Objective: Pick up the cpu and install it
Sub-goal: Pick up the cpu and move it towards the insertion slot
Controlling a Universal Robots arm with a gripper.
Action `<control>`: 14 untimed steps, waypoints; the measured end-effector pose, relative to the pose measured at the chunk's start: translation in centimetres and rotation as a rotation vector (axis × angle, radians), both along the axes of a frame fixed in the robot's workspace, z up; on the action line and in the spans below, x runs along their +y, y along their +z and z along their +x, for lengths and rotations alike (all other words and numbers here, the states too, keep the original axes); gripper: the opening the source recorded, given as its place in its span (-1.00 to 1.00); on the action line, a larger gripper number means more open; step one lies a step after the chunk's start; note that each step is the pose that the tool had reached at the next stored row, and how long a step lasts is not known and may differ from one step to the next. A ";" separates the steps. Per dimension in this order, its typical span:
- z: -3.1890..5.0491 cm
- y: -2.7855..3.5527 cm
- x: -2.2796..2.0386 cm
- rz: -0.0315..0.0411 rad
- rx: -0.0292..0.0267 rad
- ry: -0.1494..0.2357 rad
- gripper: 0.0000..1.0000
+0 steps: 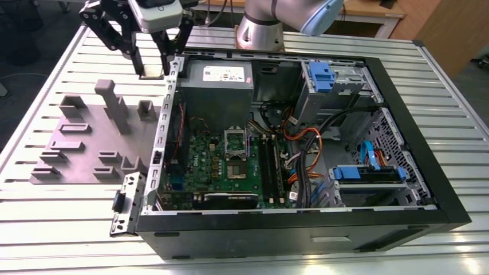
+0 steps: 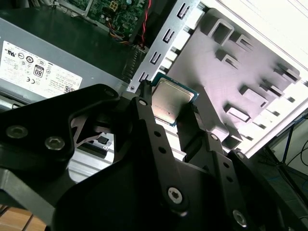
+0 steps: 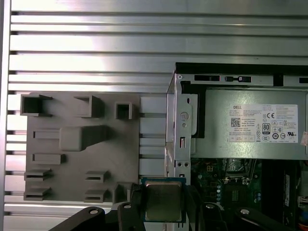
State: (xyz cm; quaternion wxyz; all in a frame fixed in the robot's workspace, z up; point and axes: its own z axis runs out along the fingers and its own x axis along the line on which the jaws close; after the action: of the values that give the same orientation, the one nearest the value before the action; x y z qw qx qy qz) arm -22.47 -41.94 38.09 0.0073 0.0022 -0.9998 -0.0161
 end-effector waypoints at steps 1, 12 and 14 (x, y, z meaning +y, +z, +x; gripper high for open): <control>0.05 0.00 0.00 0.0000 0.0000 0.000 -0.09; 0.32 0.00 -0.10 -0.0002 0.0001 0.000 -0.09; 0.35 0.00 -0.34 0.0000 0.0000 0.000 -0.09</control>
State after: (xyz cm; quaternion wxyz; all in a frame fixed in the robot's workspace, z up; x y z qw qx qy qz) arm -22.12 -42.28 38.09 0.0073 0.0022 -0.9998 -0.0161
